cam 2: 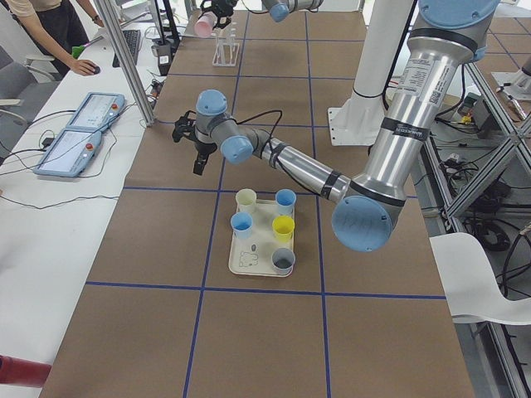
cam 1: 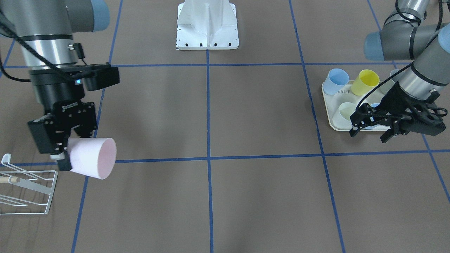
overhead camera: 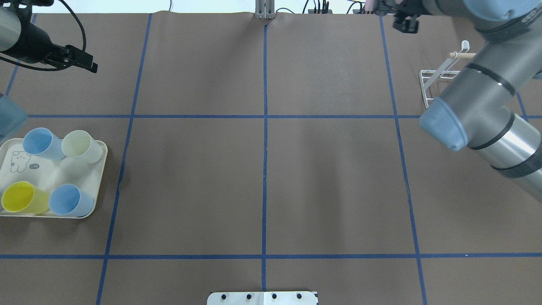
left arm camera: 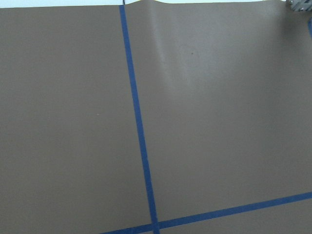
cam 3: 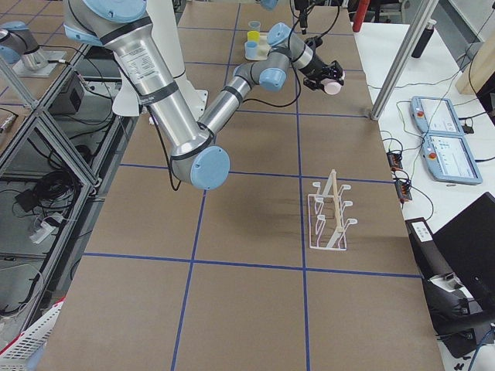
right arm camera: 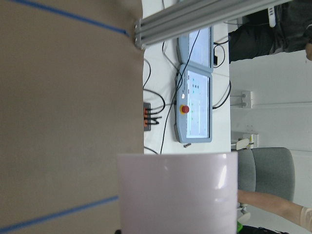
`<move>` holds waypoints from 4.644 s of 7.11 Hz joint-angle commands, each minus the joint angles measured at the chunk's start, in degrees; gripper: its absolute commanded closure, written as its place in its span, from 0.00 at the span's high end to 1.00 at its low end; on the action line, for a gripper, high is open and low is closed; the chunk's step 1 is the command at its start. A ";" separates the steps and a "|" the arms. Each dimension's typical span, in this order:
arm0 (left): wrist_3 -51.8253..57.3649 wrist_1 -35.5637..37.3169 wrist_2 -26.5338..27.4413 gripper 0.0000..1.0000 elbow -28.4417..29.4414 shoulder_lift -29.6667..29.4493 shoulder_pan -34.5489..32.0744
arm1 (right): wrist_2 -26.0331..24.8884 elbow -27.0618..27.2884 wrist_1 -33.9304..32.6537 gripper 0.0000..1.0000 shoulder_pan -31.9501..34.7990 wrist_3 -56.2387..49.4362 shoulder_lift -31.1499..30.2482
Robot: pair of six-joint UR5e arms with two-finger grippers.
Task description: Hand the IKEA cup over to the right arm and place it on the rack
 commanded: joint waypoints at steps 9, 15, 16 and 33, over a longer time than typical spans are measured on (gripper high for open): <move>-0.16 -0.17 -1.44 1.00 -1.47 1.20 -0.17 | -19.57 -17.33 0.06 0.31 6.81 -62.45 -5.75; -0.25 -0.17 -1.35 1.00 -1.47 1.11 -0.08 | -27.09 -21.82 11.75 0.31 2.75 -57.26 -10.59; -0.25 -0.17 -1.35 1.00 -1.47 1.20 0.01 | -27.18 -21.82 11.75 0.31 2.40 -57.17 -10.68; 0.89 0.53 -1.44 1.00 -6.28 5.22 -2.26 | -21.94 -17.99 11.49 0.99 0.19 -43.53 -9.01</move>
